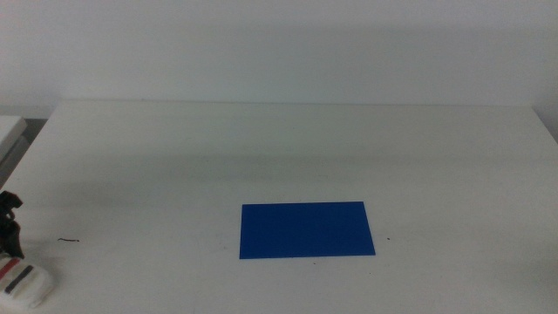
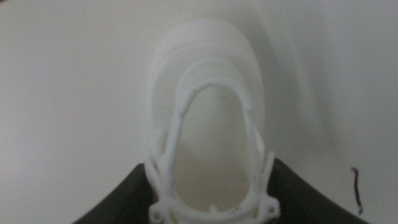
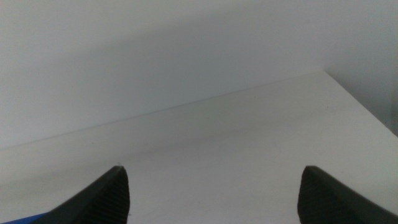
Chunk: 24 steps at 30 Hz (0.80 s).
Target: Use one arm to grab the shoe from the table and place it on the mat.
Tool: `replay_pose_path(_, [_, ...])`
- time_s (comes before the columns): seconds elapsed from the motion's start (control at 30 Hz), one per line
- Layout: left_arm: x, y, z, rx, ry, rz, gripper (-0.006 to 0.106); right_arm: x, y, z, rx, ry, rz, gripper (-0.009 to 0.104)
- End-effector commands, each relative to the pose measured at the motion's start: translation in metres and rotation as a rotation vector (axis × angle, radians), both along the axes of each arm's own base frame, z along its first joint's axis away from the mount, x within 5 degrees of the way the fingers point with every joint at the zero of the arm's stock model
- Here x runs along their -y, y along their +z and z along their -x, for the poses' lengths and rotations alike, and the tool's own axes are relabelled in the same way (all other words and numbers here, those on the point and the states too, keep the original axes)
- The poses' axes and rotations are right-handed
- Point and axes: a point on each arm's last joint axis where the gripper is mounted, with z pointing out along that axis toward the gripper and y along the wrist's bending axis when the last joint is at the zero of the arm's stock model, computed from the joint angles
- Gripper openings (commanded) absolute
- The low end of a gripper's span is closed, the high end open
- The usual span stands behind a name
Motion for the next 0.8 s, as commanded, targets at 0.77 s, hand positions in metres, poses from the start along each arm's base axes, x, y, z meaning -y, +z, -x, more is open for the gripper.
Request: replay_pose_path(0.77, [0.376,0.053,-0.101,0.062,-0.594,0.038,-0.002,0.0,0.0,0.0,0.012,0.002,0.01,0.079])
